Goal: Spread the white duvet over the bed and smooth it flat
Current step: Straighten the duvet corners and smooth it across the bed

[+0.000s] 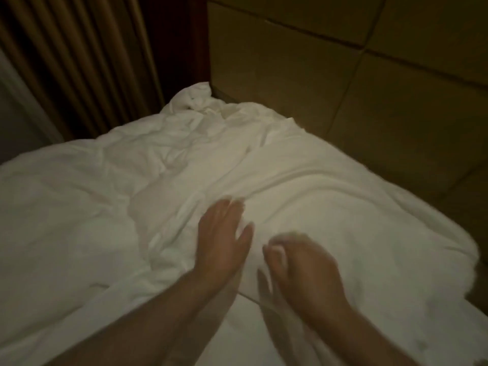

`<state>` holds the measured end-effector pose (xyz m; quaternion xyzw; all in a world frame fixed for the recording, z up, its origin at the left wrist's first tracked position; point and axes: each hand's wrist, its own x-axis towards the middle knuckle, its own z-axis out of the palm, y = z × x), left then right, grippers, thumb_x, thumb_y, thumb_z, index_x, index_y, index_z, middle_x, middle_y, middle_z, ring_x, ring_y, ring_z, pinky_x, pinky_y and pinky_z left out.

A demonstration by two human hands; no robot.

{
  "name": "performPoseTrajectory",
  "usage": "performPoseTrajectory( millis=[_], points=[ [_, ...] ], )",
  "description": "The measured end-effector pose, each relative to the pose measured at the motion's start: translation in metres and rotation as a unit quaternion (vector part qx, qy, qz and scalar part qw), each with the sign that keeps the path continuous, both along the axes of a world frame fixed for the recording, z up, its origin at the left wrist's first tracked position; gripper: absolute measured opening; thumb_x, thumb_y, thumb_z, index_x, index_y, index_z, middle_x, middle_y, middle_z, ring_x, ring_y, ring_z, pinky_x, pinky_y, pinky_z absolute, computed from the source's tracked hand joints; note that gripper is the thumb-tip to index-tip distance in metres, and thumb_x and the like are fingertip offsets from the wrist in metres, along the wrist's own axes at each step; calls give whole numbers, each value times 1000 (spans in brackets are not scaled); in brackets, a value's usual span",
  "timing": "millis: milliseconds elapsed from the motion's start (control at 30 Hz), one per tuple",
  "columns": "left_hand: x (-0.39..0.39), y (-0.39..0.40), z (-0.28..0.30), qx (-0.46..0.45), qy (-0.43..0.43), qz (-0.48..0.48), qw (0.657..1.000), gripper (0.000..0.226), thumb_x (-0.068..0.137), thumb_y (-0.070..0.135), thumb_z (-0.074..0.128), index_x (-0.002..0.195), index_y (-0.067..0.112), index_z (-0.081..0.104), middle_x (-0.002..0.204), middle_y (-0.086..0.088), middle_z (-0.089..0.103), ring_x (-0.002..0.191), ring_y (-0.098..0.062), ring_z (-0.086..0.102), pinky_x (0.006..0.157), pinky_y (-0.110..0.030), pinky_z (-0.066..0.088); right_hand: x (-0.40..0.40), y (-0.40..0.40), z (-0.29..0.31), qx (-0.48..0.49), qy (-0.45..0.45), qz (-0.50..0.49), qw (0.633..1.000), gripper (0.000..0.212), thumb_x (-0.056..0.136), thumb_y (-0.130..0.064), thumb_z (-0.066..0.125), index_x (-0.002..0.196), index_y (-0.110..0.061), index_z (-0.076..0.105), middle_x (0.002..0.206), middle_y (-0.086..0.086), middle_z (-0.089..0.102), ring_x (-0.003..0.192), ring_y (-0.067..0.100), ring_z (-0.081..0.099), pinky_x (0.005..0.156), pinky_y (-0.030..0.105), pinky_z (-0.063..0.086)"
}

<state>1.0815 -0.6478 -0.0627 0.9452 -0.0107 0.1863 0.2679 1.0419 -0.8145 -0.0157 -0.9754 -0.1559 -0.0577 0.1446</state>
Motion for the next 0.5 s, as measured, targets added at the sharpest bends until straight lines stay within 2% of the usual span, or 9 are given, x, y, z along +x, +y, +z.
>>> performPoseTrajectory(
  millis=[33,67,133,200,267,300,367,433,500],
  points=[
    [28,-5,11,-6,20,2,1000,60,90,53,46,143,25,43,150,-3,41,141,-23,32,115,-40,26,39,4,16,42,-56,6,998,40,97,-49,37,112,-28,67,118,-4,66,109,18,59,94,34,44],
    [52,-7,18,-15,68,14,997,69,90,57,46,150,25,32,157,-4,30,146,-23,22,118,-41,19,80,7,26,72,-88,-1,993,36,98,-46,43,121,-29,64,127,0,62,119,20,54,102,36,40],
    [90,-6,22,-21,182,70,981,88,85,69,49,154,21,20,159,-6,25,146,-25,20,118,-42,19,157,16,24,28,-92,16,995,43,99,-48,43,137,-31,53,149,1,44,139,22,35,115,40,24],
    [103,-5,18,-5,244,86,966,96,76,80,50,147,18,33,147,-7,43,135,-27,38,109,-40,33,219,11,12,-76,-45,86,992,47,101,-52,33,142,-34,45,158,-1,31,146,22,21,119,41,11],
    [107,-6,16,-6,233,61,970,81,76,79,51,130,20,49,127,-3,60,119,-26,55,97,-38,43,253,-2,10,-159,33,175,971,50,100,-57,24,138,-33,47,151,-4,41,143,19,28,119,40,11],
    [110,-6,16,-19,230,33,972,70,79,76,52,123,22,55,119,-1,64,111,-24,59,92,-37,46,260,-10,9,-187,69,202,959,54,98,-62,23,129,-31,54,137,-5,55,132,19,42,115,38,19],
    [113,-9,21,-26,222,-22,974,52,83,71,52,106,26,62,102,4,65,96,-18,62,80,-32,46,264,-22,11,-183,98,211,955,63,92,-71,23,91,-23,64,89,-6,67,89,15,60,89,34,41],
    [110,-12,26,-42,173,-57,982,39,86,64,56,96,26,62,92,6,61,85,-12,59,71,-29,42,268,-32,16,-162,13,232,959,67,93,-71,24,67,-19,59,59,-7,56,58,12,53,64,33,43],
    [110,-17,29,-89,123,-59,987,36,89,59,56,89,24,59,83,6,63,76,-12,59,66,-29,42,276,-46,29,-117,-136,248,952,68,95,-64,24,58,-19,59,49,-7,48,46,13,46,54,29,38]
  ],
)
